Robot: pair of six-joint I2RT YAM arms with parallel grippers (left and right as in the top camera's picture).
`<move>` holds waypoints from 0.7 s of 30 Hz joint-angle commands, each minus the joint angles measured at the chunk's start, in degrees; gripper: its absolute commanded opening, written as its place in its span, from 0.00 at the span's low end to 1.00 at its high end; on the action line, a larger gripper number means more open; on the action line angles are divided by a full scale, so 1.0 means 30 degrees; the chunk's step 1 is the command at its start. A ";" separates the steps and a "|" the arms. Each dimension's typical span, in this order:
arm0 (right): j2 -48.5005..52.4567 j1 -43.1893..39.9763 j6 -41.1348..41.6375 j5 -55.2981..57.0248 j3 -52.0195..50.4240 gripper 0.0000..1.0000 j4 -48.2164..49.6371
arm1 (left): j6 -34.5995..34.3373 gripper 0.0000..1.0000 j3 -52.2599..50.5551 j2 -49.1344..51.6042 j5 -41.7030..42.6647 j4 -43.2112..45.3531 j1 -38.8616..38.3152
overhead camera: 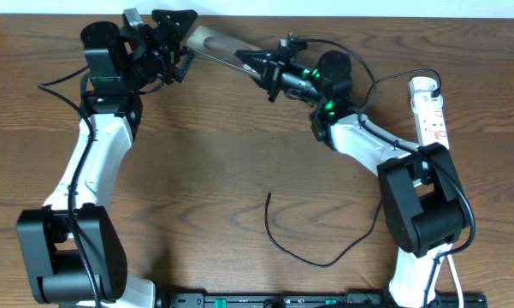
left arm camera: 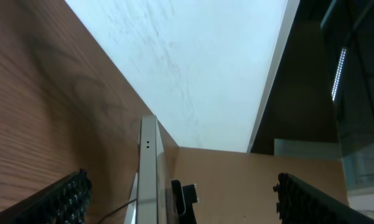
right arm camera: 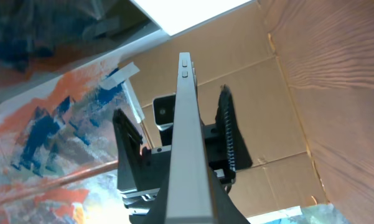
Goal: Plug charger to phone and switch on socket
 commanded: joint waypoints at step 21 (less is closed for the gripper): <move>-0.0153 0.1843 0.0182 0.1668 0.0313 0.02 0.0539 | -0.0335 0.67 0.0240 -0.0291 -0.1639 0.0233 -0.0597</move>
